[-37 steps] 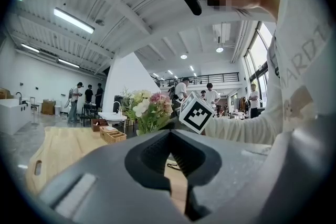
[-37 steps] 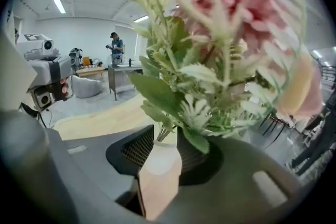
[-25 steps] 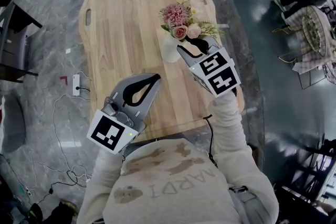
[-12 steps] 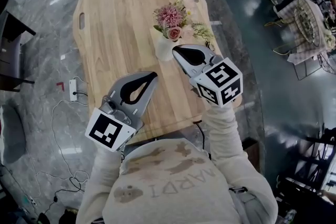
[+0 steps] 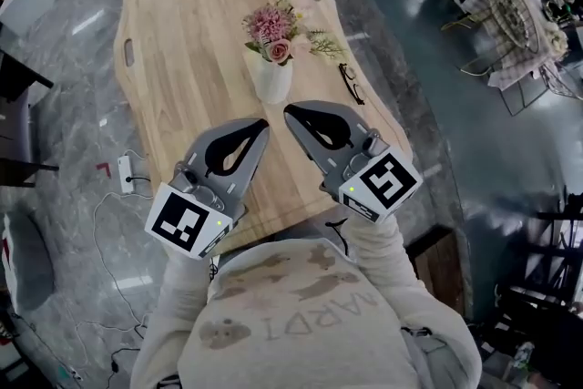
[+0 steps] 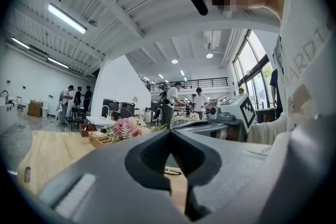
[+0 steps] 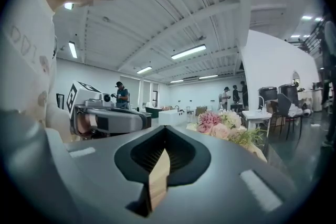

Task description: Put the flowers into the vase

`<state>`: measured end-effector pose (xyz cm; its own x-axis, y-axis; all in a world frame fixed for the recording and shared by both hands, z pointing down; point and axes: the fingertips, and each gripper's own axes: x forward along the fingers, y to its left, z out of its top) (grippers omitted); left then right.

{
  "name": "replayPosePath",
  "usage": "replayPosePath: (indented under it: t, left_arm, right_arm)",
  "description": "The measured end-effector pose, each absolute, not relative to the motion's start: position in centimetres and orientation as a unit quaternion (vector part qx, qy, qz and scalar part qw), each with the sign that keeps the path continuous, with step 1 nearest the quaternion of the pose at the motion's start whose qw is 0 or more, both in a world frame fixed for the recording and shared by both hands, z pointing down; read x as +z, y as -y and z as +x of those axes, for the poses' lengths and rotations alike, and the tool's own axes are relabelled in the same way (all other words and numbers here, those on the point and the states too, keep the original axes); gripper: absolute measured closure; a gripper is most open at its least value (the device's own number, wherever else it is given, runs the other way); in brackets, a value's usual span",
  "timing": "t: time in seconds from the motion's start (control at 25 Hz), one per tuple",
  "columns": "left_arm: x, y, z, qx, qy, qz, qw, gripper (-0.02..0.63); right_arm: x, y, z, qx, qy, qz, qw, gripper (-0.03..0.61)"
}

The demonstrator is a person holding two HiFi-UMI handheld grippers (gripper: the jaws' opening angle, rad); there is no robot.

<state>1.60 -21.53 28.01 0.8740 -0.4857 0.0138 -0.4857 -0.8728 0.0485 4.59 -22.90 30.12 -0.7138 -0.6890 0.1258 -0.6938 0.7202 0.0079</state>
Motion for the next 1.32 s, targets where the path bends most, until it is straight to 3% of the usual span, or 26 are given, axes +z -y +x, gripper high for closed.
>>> replayPosePath:
  t: [0.36, 1.32]
  left_arm:
    - [27.5, 20.1, 2.2, 0.001, 0.235, 0.972, 0.02, 0.614]
    - [27.0, 20.0, 0.4, -0.005, 0.243, 0.97, 0.021, 0.614]
  right_arm:
    - [28.3, 18.8, 4.6, 0.0, 0.924, 0.383, 0.006, 0.555]
    - [26.7, 17.7, 1.5, -0.02, 0.931, 0.365, -0.018, 0.555]
